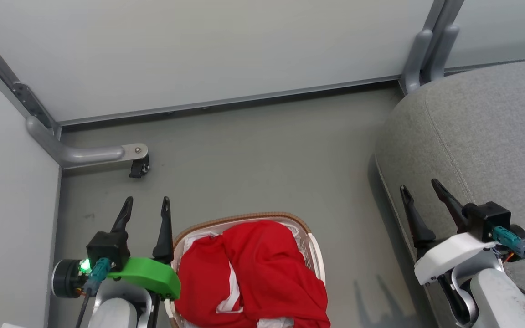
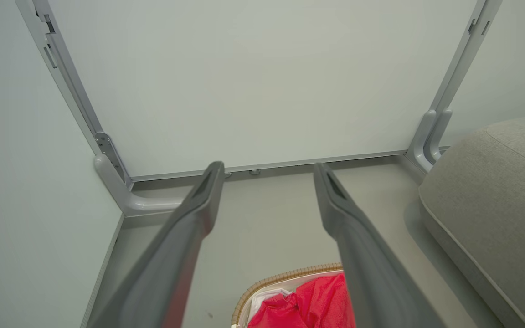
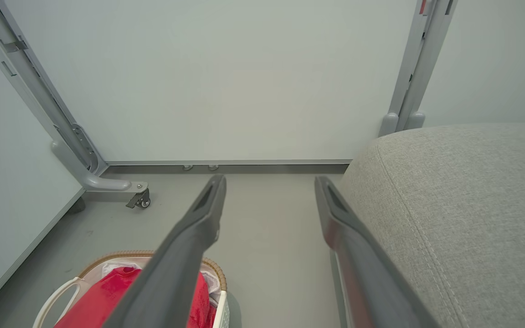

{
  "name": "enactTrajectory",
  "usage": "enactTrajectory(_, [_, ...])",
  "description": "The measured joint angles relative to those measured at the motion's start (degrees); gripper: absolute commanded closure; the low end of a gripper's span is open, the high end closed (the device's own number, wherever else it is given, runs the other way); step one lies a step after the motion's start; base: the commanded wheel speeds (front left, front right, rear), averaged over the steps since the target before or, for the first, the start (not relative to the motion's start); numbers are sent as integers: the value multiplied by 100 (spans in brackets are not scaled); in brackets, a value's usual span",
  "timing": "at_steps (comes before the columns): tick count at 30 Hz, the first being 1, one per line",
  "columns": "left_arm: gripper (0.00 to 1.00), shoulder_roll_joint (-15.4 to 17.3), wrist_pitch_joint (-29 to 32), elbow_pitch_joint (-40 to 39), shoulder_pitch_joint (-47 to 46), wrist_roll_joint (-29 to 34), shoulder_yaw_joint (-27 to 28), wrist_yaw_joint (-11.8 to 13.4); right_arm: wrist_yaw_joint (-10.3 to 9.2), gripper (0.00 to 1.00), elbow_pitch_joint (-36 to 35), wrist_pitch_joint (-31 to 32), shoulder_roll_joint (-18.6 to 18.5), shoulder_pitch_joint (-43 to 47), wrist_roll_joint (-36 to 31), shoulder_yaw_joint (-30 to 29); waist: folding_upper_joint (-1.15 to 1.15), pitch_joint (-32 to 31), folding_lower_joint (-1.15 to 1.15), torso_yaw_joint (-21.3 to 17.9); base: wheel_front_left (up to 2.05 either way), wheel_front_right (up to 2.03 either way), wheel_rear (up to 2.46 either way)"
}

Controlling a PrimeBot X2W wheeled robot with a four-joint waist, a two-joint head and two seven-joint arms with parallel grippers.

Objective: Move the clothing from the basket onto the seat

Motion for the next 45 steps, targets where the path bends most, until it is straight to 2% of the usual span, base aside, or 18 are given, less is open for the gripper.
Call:
enactTrajectory(14, [0, -92, -152, 1085, -1023, 483, -470, -49, 1, 0, -500, -144, -14, -718, -456, 296, 0, 1212, 0, -369, 0, 0, 0])
enactTrajectory(19, [0, -101, -196, 1560, -1413, 570, -801, -148, 1, 0, -650, -192, 3, -971, -608, 407, 0, 1752, 0, -549, 0, 0, 0])
enactTrajectory(27, [0, -110, -203, 2295, -1974, 201, -1159, -185, 2, 0, -903, -192, 32, -1392, -649, 650, 0, 2587, 1, -849, 0, 0, 0])
enactTrajectory(45, [0, -108, -203, 4201, -3157, -257, -1781, 104, 2, 0, -1443, -193, 179, -1796, -656, 945, 0, 4095, 1, -1400, 0, 0, 0])
